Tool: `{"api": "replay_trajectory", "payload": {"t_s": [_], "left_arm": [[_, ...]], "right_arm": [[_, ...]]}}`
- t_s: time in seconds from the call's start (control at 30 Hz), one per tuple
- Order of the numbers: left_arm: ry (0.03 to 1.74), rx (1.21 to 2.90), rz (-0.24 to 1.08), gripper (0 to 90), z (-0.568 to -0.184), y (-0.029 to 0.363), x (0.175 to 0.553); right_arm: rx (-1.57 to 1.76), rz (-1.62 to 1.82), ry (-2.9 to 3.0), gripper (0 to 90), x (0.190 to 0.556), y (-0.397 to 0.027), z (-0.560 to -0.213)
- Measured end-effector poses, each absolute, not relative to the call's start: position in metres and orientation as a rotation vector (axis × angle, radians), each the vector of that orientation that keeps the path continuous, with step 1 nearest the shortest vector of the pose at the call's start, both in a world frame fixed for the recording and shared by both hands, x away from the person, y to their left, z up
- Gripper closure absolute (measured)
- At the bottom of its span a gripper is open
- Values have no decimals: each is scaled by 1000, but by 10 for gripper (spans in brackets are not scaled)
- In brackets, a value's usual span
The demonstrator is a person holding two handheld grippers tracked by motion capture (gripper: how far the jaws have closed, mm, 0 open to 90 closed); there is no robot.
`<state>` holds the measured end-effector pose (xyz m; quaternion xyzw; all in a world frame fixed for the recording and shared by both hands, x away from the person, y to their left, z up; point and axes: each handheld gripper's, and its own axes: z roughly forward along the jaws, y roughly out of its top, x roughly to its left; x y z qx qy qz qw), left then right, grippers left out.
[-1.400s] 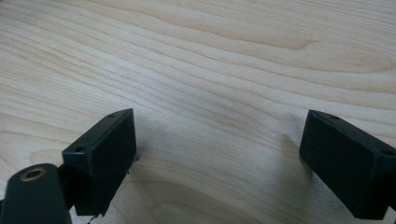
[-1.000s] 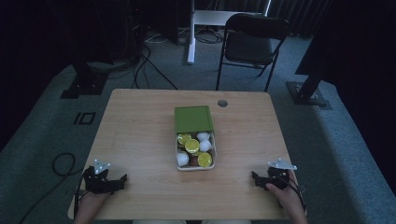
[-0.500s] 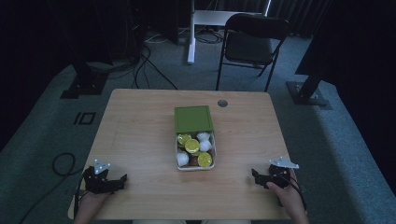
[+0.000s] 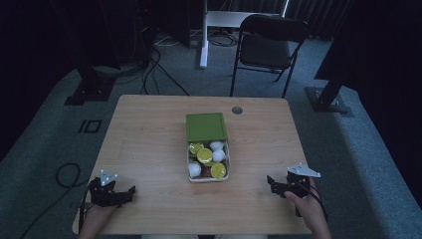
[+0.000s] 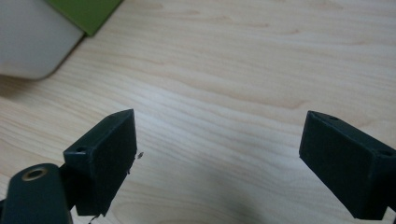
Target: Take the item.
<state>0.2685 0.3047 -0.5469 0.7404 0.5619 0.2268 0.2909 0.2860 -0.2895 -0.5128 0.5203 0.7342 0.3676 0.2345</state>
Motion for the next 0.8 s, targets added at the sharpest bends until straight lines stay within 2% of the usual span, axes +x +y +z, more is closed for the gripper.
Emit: {"api": "replay_trajectory", "payload": {"t_s": [0.8], "left_arm": [[1498,1974,605,4,-547,305,268]], "right_arm": [[1328,1123,2023,108,293,-257,-473]]}}
